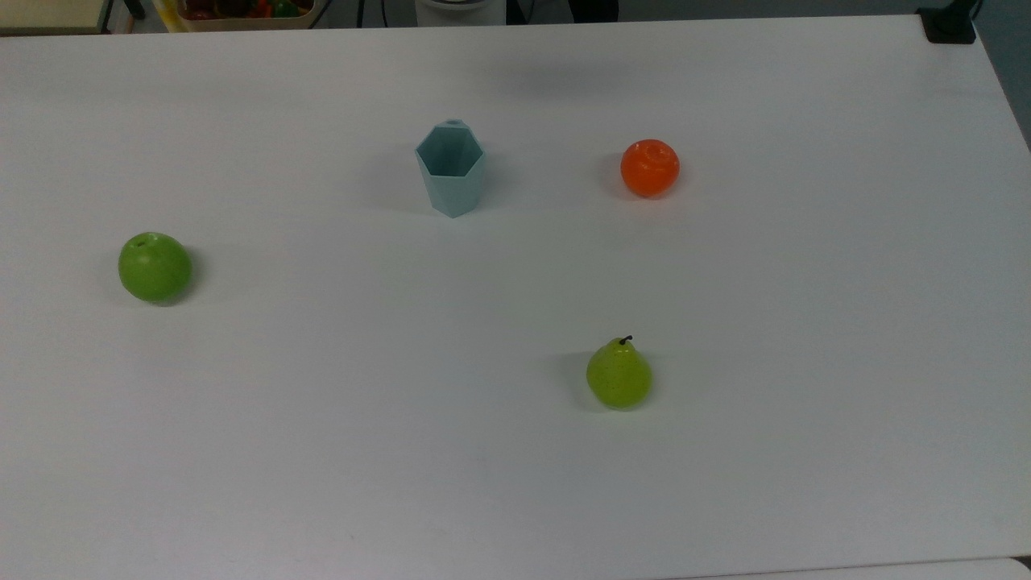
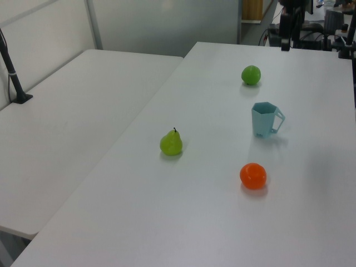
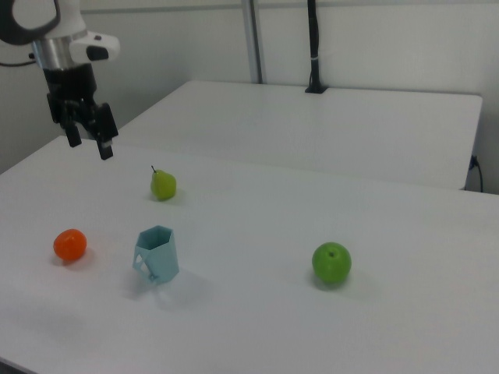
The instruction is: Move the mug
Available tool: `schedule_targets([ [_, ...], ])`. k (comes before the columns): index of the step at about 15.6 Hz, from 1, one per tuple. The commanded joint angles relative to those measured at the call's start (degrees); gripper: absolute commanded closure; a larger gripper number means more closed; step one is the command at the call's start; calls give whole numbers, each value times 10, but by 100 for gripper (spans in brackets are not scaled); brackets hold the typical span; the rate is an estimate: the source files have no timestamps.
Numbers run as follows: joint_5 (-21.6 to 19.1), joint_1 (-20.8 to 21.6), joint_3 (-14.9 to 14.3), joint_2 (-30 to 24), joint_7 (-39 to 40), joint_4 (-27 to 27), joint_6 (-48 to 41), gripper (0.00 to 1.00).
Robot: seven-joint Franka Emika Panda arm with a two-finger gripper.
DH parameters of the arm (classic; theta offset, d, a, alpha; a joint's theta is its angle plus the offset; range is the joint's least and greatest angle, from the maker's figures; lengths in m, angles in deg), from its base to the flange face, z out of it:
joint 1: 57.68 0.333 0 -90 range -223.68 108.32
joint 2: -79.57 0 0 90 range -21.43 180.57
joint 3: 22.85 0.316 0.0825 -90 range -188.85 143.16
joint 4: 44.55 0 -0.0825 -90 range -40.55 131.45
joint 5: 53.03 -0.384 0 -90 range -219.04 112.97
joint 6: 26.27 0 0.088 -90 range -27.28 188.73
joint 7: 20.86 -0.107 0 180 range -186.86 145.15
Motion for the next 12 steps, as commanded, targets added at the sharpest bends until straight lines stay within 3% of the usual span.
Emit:
schedule_targets([
  [1,-1,-15,-10,37,17,-50,0,0],
  [6,-9,-10,-45,42,93,-44,105,0],
  [12,-8,-10,-51,50,115,-40,120,0],
])
